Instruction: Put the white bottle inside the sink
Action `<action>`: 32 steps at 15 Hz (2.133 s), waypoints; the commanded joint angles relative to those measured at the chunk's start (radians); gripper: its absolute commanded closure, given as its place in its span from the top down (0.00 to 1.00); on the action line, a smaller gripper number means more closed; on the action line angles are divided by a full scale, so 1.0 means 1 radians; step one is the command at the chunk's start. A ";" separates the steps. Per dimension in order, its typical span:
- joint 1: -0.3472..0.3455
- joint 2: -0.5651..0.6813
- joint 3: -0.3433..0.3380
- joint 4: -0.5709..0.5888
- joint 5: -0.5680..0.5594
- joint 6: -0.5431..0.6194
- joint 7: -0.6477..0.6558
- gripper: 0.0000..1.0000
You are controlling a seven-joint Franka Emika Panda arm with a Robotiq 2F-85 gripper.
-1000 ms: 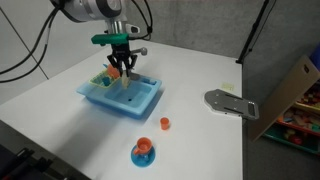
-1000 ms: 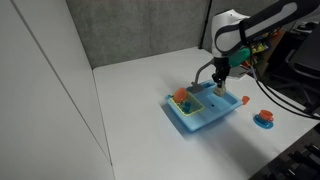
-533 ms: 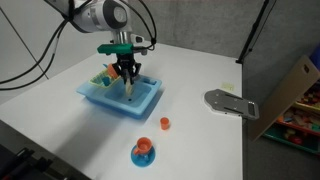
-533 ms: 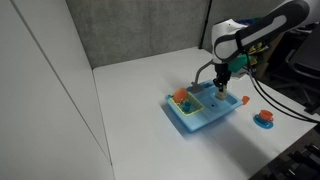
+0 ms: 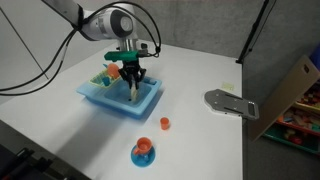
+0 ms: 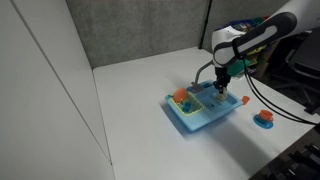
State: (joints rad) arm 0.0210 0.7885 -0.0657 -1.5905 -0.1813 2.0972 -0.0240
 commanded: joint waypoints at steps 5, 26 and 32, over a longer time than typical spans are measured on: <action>-0.006 0.067 -0.003 0.075 0.000 0.002 0.015 0.10; 0.027 -0.195 0.030 -0.282 -0.014 0.181 -0.010 0.10; 0.016 -0.158 0.033 -0.286 -0.001 0.185 -0.016 0.10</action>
State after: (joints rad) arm 0.0513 0.6268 -0.0398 -1.8699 -0.1854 2.2661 -0.0298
